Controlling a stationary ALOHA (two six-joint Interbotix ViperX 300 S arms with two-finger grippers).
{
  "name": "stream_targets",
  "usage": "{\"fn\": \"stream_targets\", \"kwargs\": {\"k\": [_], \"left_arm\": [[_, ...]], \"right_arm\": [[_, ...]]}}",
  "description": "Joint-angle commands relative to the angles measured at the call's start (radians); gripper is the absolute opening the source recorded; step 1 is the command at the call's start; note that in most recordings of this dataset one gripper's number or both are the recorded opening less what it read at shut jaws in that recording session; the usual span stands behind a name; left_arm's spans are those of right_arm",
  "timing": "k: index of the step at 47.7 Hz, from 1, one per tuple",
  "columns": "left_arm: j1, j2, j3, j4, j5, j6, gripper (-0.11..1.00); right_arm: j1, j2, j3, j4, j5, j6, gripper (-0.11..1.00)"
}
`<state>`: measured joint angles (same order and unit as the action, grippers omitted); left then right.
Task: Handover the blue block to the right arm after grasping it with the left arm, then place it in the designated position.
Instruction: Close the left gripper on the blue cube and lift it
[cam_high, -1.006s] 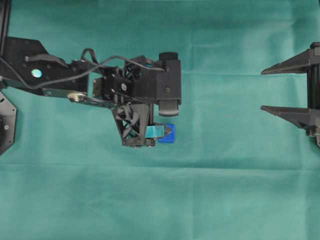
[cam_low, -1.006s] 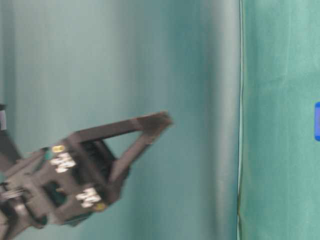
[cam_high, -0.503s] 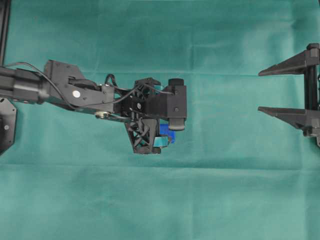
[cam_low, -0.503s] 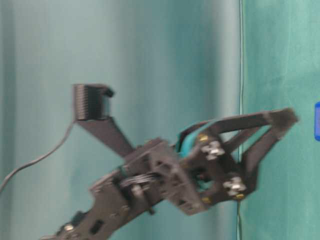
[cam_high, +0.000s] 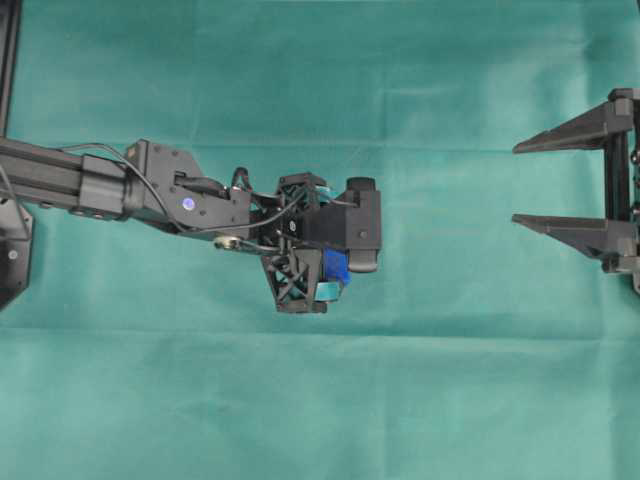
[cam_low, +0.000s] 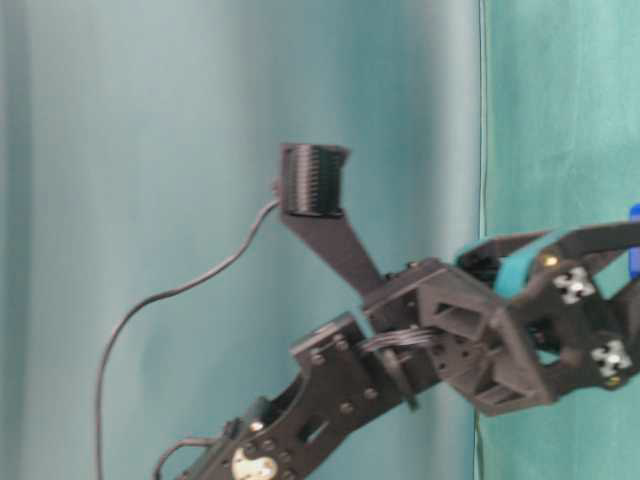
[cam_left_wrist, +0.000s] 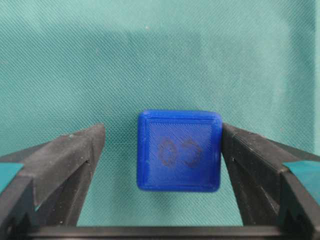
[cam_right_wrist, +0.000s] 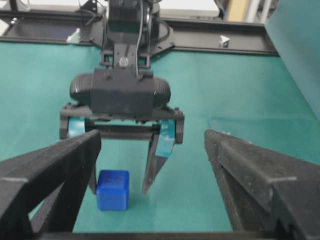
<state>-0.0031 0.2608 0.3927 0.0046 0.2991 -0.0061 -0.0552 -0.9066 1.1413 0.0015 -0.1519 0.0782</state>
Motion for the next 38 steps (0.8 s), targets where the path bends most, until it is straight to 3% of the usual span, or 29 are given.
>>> {"fn": "stream_targets", "kwargs": {"k": [1, 23, 28, 34, 38], "left_arm": [[0.002, -0.005, -0.008, -0.002, -0.021, 0.0, 1.0], [0.008, 0.012, 0.018, -0.002, -0.061, 0.002, 0.98], [0.002, 0.012, 0.014, -0.002, -0.061, 0.009, 0.83], [-0.002, 0.012, 0.015, 0.0, -0.055, 0.009, 0.48], [-0.002, 0.012, 0.014, 0.0, -0.054, 0.008, 0.47]], "right_arm": [[-0.009, 0.008, -0.018, -0.002, -0.005, -0.002, 0.94], [-0.018, 0.014, -0.018, -0.002, -0.005, -0.002, 0.94], [-0.017, 0.014, -0.018, -0.002, -0.005, -0.002, 0.94], [-0.017, 0.014, -0.018, -0.002, -0.005, -0.002, 0.94], [-0.018, 0.014, -0.018, -0.002, -0.005, -0.003, 0.94]]}}
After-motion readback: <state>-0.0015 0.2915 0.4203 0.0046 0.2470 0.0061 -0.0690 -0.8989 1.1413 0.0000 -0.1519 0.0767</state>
